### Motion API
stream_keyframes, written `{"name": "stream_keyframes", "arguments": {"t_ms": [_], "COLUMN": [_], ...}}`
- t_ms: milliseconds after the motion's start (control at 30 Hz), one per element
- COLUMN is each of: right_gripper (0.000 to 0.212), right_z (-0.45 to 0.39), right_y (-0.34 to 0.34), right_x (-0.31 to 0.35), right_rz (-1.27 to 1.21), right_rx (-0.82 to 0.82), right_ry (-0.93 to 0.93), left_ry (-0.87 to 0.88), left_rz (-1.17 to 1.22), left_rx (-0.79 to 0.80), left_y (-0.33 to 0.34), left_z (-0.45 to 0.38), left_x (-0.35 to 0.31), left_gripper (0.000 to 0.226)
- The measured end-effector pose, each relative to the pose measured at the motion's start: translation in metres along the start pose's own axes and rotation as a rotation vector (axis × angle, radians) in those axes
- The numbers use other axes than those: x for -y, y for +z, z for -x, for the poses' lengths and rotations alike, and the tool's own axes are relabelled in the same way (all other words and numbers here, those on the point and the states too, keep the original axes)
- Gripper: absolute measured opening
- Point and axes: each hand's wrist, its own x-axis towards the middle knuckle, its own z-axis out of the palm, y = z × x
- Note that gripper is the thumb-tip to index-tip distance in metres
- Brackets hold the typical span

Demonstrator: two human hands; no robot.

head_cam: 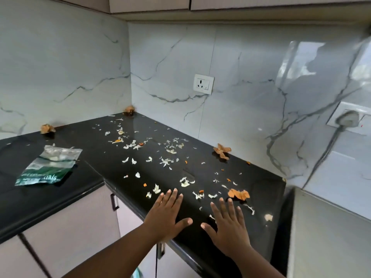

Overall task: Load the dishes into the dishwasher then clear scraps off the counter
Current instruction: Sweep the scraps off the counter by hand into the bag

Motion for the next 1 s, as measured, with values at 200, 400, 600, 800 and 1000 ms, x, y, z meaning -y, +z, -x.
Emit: {"name": "stream_keyframes", "arguments": {"t_ms": [200, 400, 600, 800, 1000], "right_gripper": [0.098, 0.105, 0.094, 0.077, 0.062], "right_z": [-0.025, -0.028, -0.054, -0.082, -0.114], "right_y": [-0.026, -0.033, -0.044, -0.038, -0.028], "right_x": [0.033, 0.027, 0.009, -0.015, -0.045], "right_rz": [-0.019, -0.038, -0.063, -0.165, -0.193], "right_rx": [-0.117, -0.077, -0.082, -0.153, -0.077], "right_ry": [0.131, 0.332, 0.499, 0.595, 0.656], "left_ry": [0.134, 0.297, 0.348, 0.351, 0.304], "left_rz": [-0.016, 0.014, 0.049, -0.025, -0.117], "left_rx": [-0.018, -0.013, 0.046, 0.072, 0.054], "left_y": [-0.024, -0.013, -0.003, -0.011, -0.016], "left_z": [-0.037, -0.062, -0.077, -0.11, -0.148], "left_x": [0.058, 0.066, 0.067, 0.074, 0.067], "left_gripper": [0.103, 0.107, 0.115, 0.117, 0.105]}}
